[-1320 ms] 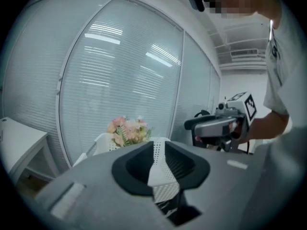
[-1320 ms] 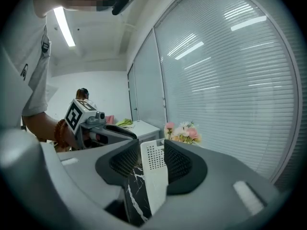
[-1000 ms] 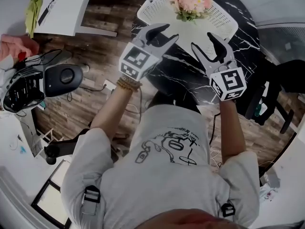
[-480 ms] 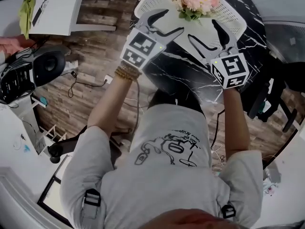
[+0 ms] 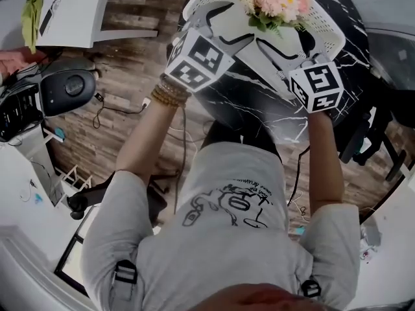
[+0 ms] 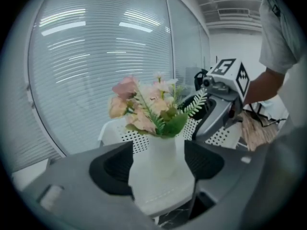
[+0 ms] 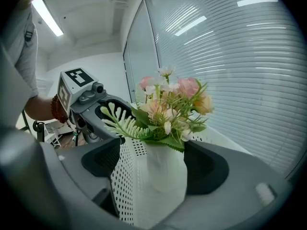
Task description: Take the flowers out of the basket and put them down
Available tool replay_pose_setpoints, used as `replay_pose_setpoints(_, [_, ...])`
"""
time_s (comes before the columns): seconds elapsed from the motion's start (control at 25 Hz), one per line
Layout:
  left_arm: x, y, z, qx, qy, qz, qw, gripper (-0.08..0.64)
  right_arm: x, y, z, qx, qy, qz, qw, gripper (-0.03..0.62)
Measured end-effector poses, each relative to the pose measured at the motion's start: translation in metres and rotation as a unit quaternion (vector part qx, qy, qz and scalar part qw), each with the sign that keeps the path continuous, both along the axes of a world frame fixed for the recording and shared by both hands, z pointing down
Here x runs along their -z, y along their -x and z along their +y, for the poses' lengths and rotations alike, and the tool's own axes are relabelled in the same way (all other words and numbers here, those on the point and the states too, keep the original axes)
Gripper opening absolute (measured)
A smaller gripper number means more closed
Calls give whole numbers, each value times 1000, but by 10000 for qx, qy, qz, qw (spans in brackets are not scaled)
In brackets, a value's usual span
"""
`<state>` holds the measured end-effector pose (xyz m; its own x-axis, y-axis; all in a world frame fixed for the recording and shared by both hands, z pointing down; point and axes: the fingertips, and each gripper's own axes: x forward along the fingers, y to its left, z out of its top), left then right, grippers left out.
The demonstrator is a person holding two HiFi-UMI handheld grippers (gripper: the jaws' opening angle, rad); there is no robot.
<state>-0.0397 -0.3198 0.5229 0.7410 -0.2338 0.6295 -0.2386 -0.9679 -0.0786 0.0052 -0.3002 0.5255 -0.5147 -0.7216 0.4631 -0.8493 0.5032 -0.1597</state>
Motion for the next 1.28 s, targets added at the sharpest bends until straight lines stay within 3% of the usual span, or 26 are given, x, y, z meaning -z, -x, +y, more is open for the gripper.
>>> replay_pose_setpoints(0.44, [-25,-7,-24,-532,-163,-774,9954,336,-22,5,-25,152,271,236,9992,417])
replay_pose_setpoints(0.72, [-49,-15,-22,-988,-371,-1341,9853,327,-40,5,-31,106,601,428,9972,390])
replay_pose_setpoints(0.92, [-54,-19,-24,-1165,-587,-1512,9798,317,-46,5,-33,48,668,511,9964,370])
replay_pose_setpoints(1.12, [-55,-23,-23,-1598,-884,-1727,9679,300,-46,7,-33,93,685,504,9963,348])
replay_pose_setpoints(1.28, [-58,-26,-20,-1813,-907,-1821,9622,266,-47,8,-33,128,670,503,9964,309])
